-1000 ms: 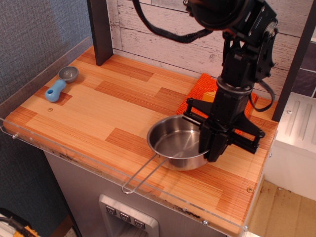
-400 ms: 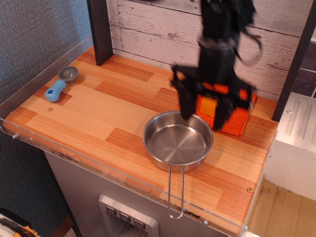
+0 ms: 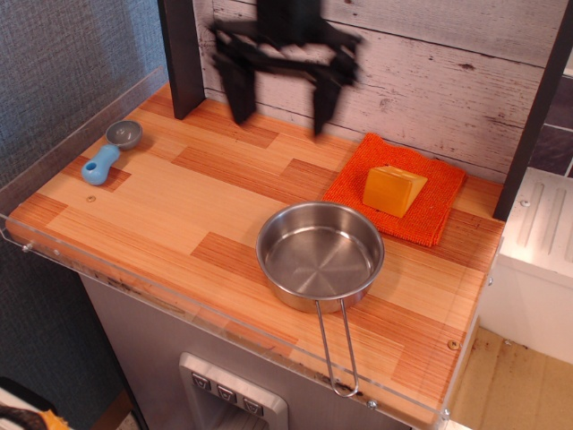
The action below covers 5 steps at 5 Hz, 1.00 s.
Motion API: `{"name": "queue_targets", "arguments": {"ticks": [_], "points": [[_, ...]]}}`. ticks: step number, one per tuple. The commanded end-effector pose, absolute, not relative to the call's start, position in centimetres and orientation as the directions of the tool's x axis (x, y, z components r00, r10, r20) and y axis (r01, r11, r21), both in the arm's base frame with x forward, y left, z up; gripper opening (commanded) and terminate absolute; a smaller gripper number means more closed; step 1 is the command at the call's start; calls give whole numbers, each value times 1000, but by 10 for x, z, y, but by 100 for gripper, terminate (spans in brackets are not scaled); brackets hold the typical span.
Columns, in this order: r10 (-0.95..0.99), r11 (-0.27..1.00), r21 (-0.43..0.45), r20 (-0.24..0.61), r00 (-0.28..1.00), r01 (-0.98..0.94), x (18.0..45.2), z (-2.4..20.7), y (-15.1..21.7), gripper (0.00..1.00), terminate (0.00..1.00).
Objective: Move pot to bottom of orange cloth.
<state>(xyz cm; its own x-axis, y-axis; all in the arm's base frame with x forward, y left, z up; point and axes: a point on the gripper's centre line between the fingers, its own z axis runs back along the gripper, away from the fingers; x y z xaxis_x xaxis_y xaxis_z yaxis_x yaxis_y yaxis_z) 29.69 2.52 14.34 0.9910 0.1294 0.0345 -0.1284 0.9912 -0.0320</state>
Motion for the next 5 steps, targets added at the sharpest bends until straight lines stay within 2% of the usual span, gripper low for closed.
{"name": "queue_targets", "arguments": {"ticks": [1,2,3,5], "points": [[98,995,3,64,993,-99,299,146,83,100,0],[14,1000,-24,76,997,-12,302,142,89,100,0],[-52,998,-14,87,995,54,304,139,89,100,0],[-91,995,-37,73,993,94,305,133,87,100,0]]}}
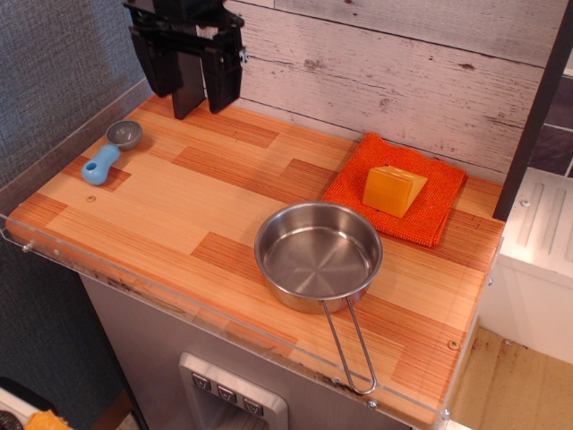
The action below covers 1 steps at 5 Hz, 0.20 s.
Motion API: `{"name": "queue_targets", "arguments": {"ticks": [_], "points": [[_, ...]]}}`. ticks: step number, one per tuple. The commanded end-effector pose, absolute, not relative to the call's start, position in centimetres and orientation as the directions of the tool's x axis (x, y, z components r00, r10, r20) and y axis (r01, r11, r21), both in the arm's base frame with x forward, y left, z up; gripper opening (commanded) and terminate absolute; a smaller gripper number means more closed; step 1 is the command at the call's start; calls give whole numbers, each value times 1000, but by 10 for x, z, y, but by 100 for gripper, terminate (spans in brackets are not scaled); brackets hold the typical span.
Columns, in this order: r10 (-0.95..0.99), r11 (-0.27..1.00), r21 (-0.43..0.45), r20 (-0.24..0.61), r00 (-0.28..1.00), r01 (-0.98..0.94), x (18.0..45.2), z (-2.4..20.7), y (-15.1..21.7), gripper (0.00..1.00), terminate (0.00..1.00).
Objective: Move pot to bottom of orange cloth.
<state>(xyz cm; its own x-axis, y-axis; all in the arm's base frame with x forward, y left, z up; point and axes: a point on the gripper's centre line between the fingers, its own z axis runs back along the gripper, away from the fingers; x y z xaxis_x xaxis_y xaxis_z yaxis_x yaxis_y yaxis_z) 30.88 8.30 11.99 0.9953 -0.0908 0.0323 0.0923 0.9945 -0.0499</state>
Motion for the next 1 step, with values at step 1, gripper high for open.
{"name": "queue_targets", "arguments": {"ticks": [1], "points": [[-91,995,-37,73,993,94,305,133,87,100,100]]}}
